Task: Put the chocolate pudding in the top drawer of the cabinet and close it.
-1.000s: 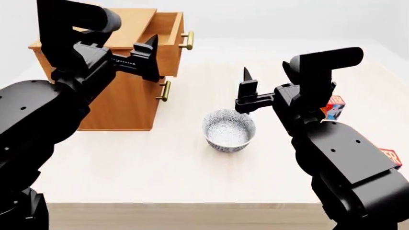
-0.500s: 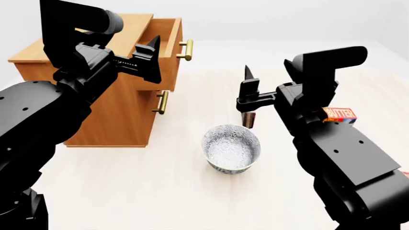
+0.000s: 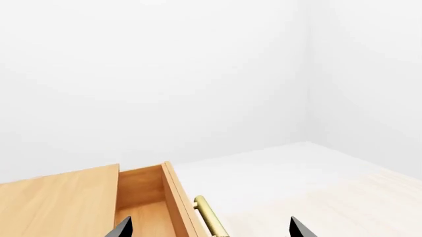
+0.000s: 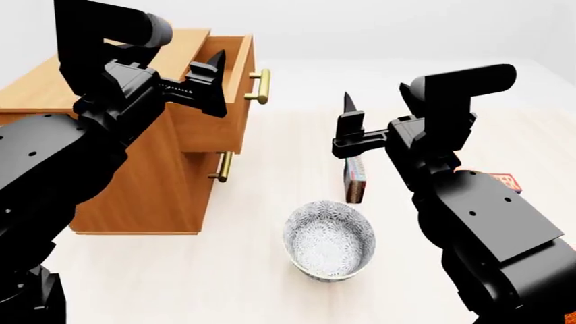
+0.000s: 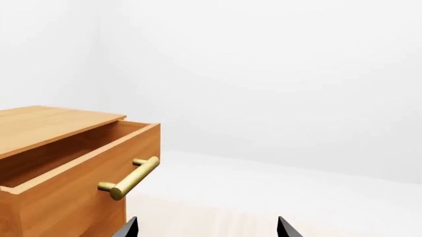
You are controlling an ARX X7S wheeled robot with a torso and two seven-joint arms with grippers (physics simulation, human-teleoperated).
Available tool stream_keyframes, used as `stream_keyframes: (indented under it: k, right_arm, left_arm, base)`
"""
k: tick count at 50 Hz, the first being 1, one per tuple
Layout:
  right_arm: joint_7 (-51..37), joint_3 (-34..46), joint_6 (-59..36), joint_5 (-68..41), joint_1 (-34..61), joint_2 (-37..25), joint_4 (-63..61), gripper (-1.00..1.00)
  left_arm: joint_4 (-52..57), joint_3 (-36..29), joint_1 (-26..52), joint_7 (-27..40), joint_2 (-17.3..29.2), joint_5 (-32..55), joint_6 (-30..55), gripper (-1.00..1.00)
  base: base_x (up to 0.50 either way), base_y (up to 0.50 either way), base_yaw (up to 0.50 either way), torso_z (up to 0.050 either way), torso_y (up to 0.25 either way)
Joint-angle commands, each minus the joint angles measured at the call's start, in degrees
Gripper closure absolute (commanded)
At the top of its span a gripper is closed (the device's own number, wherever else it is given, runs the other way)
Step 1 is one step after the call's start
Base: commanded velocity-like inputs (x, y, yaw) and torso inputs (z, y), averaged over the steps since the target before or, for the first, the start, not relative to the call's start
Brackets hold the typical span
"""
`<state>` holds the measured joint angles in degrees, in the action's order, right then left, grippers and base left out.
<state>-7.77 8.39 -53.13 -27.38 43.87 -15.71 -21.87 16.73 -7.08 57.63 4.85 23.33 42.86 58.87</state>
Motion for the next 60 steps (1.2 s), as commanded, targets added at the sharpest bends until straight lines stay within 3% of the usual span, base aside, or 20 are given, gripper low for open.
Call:
stream_keyframes:
  k: [1,24,60]
  right_arm:
    - [-0.14,0.27,0.19,-0.21,-0.08,-0.17,0.0,-1.0]
    - [-0.63,0.12,0.46,-0.86,-0.31,-0.49,-0.23,-1.0]
    - [-1.92,1.02,1.22,-1.09,-0.78,-0.32,-0.2,-1.0]
  left_arm:
    - [-0.26,-0.26,-0.17,-0.13,0.15,-0.01,-0.51,-1.0]
    - [-0.25,-0.59,-0.46,0.07,0.49,0.23,-0.87,-1.0]
    - [-6.48,-1.63,3.4,-0.08,-1.2,1.05,0.21,-1.0]
  base:
    - [0.24,0.0,0.0,0.0,0.0]
    - [0.24,0.0,0.0,0.0,0.0]
    - [0.01,0.0,0.0,0.0,0.0]
